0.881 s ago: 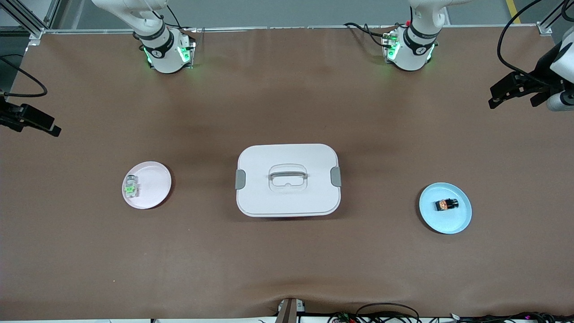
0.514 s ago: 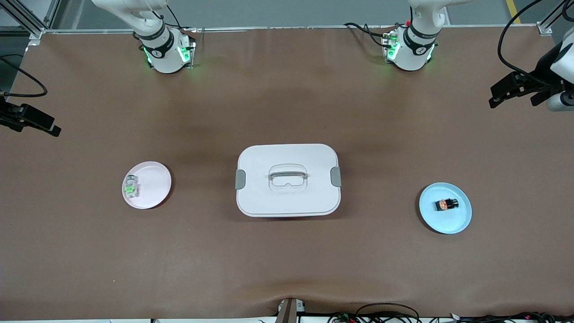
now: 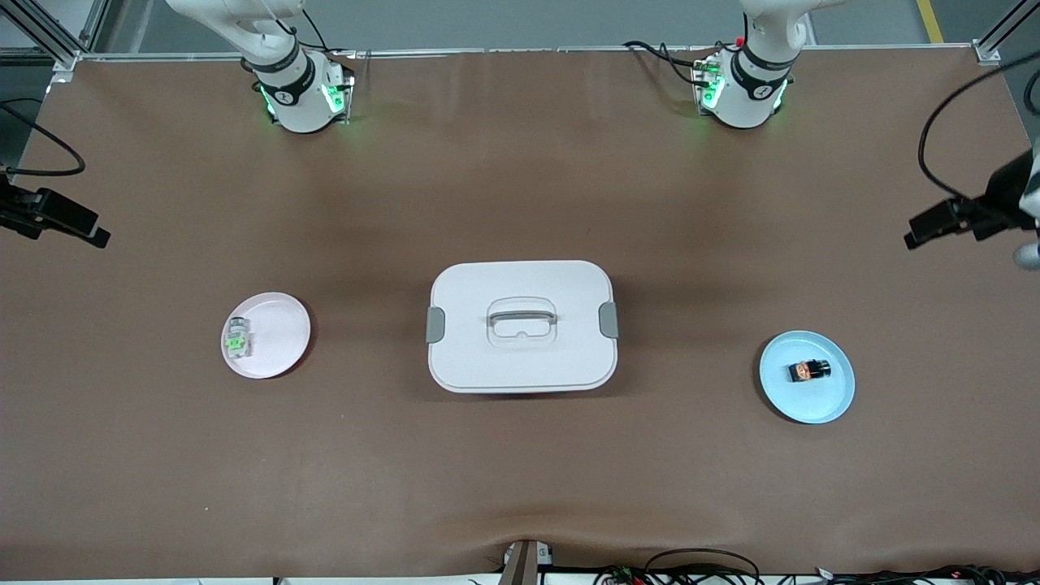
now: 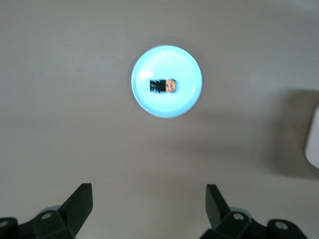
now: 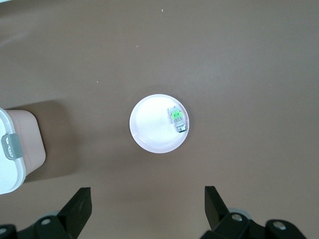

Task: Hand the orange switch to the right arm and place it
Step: 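Move the left gripper toward the orange switch on the blue plate, then lower the left gripper and grasp the orange switch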

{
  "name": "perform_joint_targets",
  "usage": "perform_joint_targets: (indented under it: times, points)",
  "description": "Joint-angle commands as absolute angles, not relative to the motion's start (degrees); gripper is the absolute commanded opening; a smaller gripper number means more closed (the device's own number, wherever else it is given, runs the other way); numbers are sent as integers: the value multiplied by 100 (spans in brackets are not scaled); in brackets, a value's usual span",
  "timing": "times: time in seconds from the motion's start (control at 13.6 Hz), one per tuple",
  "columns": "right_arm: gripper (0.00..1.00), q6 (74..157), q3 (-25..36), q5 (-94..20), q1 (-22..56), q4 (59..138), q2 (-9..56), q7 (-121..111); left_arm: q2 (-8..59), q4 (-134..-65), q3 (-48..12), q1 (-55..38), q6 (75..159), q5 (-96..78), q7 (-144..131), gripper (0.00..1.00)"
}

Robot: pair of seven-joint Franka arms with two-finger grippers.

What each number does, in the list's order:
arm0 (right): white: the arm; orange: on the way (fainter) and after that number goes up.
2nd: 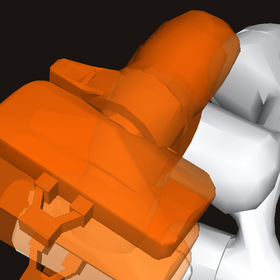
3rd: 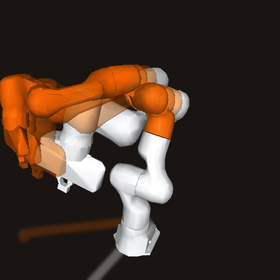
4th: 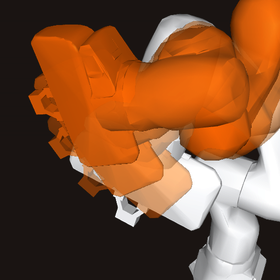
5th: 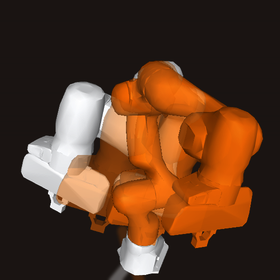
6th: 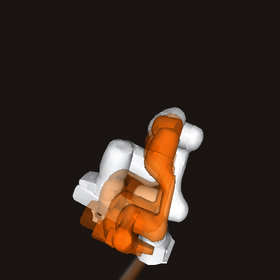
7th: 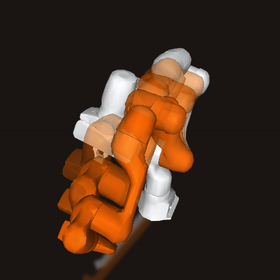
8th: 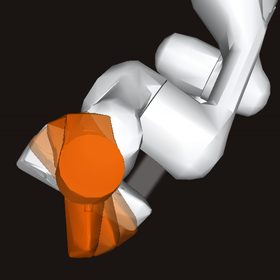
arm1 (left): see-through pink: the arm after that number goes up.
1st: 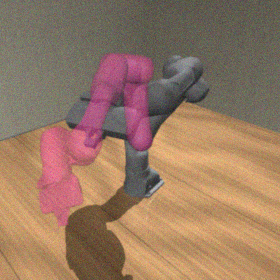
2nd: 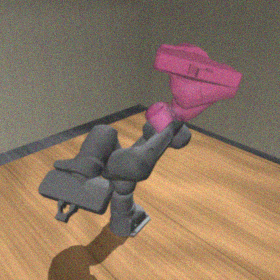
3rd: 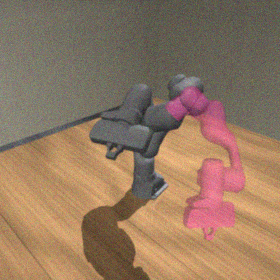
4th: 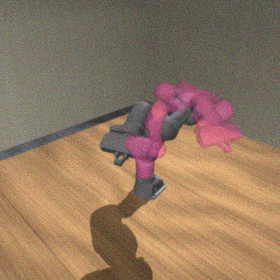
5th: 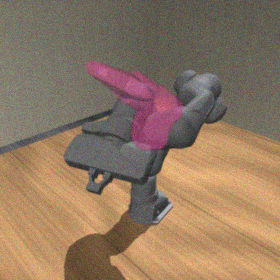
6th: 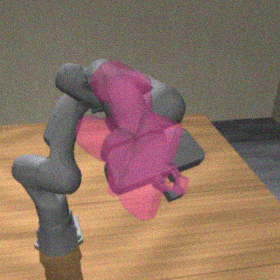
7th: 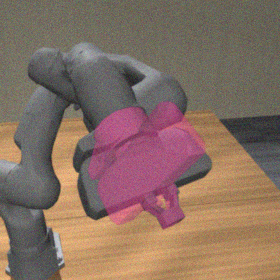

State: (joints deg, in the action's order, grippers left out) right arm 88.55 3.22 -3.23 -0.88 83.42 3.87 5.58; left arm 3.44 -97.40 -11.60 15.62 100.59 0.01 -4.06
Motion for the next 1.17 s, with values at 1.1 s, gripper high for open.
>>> perform_joint_targets:
  times: [1.1]
  points:
    - [100, 8947, 290, -360, -62, 7857, 677, 351, 3198, -10345, -1187, 1477, 13578, 649, -483, 100]
